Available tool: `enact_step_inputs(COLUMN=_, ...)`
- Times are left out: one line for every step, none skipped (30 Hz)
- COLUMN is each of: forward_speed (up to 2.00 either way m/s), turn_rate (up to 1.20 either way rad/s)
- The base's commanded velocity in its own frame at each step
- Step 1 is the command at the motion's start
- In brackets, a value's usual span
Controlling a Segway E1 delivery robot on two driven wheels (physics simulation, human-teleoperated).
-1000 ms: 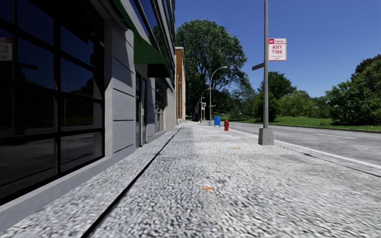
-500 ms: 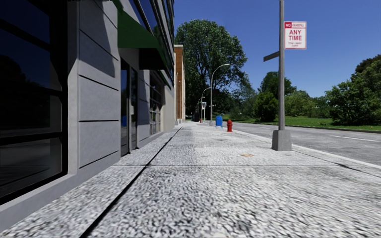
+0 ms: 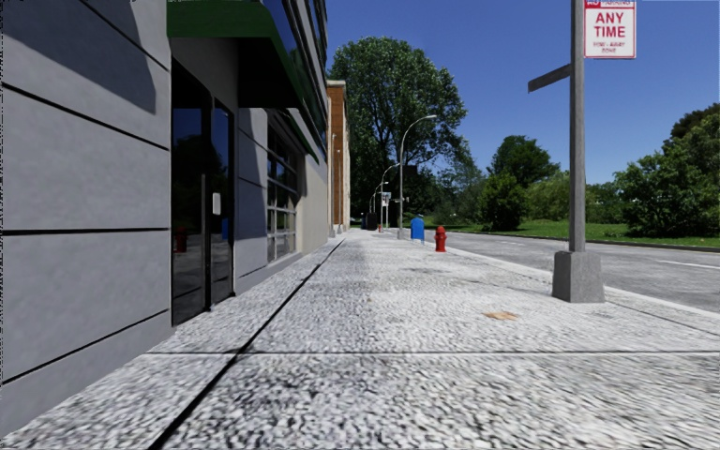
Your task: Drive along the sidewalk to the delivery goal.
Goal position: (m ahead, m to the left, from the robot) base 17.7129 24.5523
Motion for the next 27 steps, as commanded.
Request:
enact_step_inputs(forward_speed=2.00, turn_rate=0.00)
enact_step_inputs(forward_speed=2.00, turn_rate=0.00)
enact_step_inputs(forward_speed=2.00, turn_rate=0.00)
enact_step_inputs(forward_speed=2.00, turn_rate=0.00)
enact_step_inputs(forward_speed=2.00, turn_rate=0.00)
enact_step_inputs(forward_speed=2.00, turn_rate=0.00)
enact_step_inputs(forward_speed=2.00, turn_rate=0.00)
enact_step_inputs(forward_speed=2.00, turn_rate=0.00)
enact_step_inputs(forward_speed=2.00, turn_rate=0.00)
enact_step_inputs(forward_speed=2.00, turn_rate=0.00)
enact_step_inputs(forward_speed=2.00, turn_rate=0.00)
enact_step_inputs(forward_speed=2.00, turn_rate=0.00)
enact_step_inputs(forward_speed=2.00, turn_rate=0.00)
enact_step_inputs(forward_speed=2.00, turn_rate=0.00)
enact_step_inputs(forward_speed=2.00, turn_rate=0.00)
enact_step_inputs(forward_speed=2.00, turn_rate=0.00)
enact_step_inputs(forward_speed=2.00, turn_rate=0.00)
enact_step_inputs(forward_speed=2.00, turn_rate=0.00)
enact_step_inputs(forward_speed=2.00, turn_rate=0.00)
enact_step_inputs(forward_speed=2.00, turn_rate=0.00)
enact_step_inputs(forward_speed=2.00, turn_rate=0.00)
enact_step_inputs(forward_speed=2.00, turn_rate=0.00)
enact_step_inputs(forward_speed=2.00, turn_rate=0.00)
enact_step_inputs(forward_speed=2.00, turn_rate=0.00)
enact_step_inputs(forward_speed=2.00, turn_rate=0.00)
enact_step_inputs(forward_speed=2.00, turn_rate=0.00)
enact_step_inputs(forward_speed=2.00, turn_rate=0.00)
